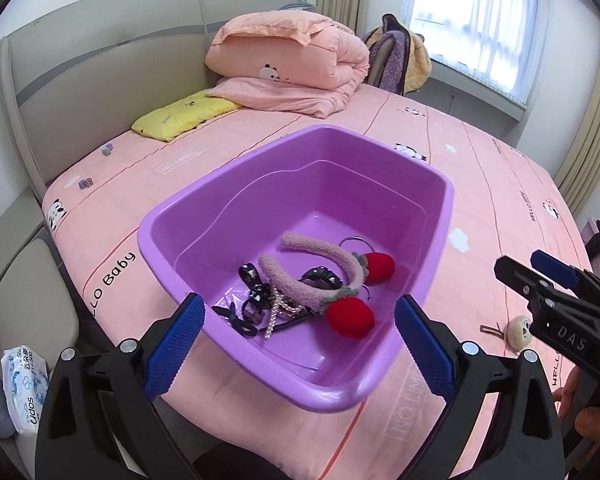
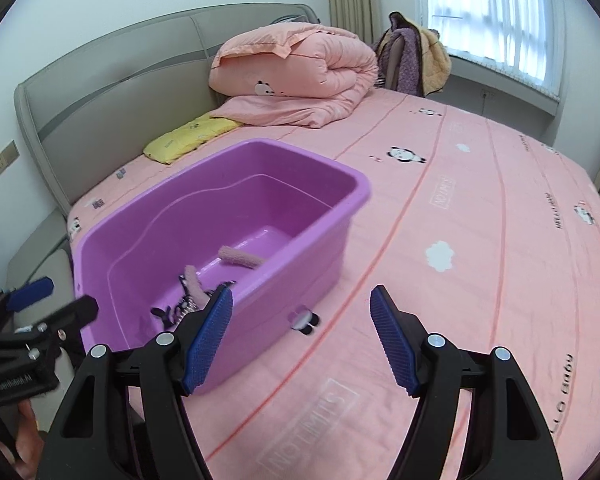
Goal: Organize jewelry
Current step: 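Move both open tools from the tub toward the brown clip and sloth keychain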
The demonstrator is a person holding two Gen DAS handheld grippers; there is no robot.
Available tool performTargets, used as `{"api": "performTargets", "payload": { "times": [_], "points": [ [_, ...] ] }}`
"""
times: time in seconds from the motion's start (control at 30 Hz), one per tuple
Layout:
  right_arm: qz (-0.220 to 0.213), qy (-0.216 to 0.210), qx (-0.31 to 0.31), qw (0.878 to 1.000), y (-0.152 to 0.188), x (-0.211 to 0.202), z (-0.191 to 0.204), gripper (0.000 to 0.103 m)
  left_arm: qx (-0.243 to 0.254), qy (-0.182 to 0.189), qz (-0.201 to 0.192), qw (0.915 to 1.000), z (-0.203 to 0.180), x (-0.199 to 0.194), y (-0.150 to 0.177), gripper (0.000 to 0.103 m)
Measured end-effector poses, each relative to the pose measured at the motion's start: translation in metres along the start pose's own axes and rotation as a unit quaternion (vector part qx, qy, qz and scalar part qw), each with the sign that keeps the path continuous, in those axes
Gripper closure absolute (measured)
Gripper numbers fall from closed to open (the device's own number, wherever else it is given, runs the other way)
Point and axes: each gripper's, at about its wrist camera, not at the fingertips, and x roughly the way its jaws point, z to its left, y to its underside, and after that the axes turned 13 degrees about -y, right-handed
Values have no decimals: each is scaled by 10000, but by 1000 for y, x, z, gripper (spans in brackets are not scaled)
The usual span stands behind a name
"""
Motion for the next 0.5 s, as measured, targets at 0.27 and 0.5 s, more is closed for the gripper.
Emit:
{"api": "performTargets", "payload": {
  "times": [0.27,0.5],
  "points": [
    [-285,260,279,9989,32,-62,-29,32,262,196,-79,9994,-38,-21,7,8],
    [-347,571,561,9962,64,-101,-67,32,532,512,-114,9972,-89,-36,18,8]
  ]
}}
